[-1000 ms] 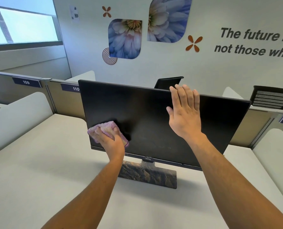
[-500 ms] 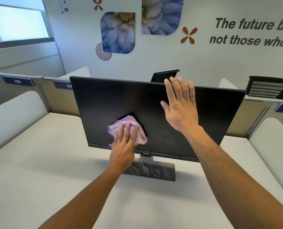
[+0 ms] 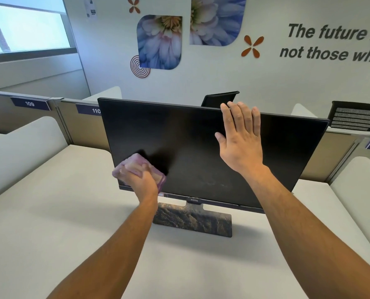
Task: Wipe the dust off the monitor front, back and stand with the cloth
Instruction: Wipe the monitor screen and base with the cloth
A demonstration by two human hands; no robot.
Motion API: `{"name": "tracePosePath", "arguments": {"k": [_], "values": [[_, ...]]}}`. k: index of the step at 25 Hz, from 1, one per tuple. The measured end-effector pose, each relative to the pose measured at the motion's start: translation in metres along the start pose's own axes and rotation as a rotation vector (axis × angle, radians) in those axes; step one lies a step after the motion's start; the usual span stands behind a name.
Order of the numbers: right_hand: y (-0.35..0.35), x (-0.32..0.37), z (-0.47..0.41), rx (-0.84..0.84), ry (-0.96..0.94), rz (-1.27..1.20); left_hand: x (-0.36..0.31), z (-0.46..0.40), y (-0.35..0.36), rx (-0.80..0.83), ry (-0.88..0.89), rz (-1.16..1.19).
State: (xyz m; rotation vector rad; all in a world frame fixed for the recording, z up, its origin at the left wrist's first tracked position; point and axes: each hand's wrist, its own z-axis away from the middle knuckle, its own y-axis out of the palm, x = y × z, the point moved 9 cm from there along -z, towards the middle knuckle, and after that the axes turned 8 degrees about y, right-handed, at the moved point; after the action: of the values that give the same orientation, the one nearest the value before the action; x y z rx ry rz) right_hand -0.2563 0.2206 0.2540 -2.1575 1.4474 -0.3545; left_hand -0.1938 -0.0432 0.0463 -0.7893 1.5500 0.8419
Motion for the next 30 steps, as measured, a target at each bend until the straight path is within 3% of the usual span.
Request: {"name": "tracePosePath", "arguments": {"k": [3, 5, 7, 12, 15, 19, 23, 25, 27, 30], "values": [[0.002, 0.000, 0.000, -0.008, -0.001, -0.013, -0.019, 0.045, 0.037, 0.201, 0.191, -0.124], [0.002, -0.002, 0.000, -0.010, -0.006, -0.006, -0.024, 0.063, 0.052, 0.249, 0.259, -0.244], [0.003, -0.005, 0.001, -0.002, -0.007, -0.005, -0.026, 0.053, 0.047, 0.197, 0.223, -0.242], [0.002, -0.003, 0.000, -0.016, -0.013, -0.016, -0.021, -0.025, -0.014, -0.138, 0.024, 0.012], [0.002, -0.002, 0.000, -0.017, -0.008, -0.014, -0.011, -0.050, -0.032, -0.149, -0.076, 0.100], [0.001, -0.001, 0.001, -0.021, -0.001, -0.025, -0.017, -0.022, -0.017, -0.131, 0.004, 0.041], [-0.001, 0.000, 0.002, -0.018, 0.001, -0.024, -0.004, 0.068, 0.055, 0.147, 0.021, -0.113], [-0.001, -0.001, 0.003, -0.014, -0.005, -0.028, -0.008, 0.116, 0.091, 0.301, 0.146, -0.252], [-0.002, -0.003, 0.004, -0.001, -0.013, -0.022, -0.015, 0.144, 0.111, 0.368, 0.268, -0.348], [-0.003, -0.004, 0.004, -0.002, -0.027, -0.029, -0.016, 0.139, 0.113, 0.372, 0.271, -0.351]]}}
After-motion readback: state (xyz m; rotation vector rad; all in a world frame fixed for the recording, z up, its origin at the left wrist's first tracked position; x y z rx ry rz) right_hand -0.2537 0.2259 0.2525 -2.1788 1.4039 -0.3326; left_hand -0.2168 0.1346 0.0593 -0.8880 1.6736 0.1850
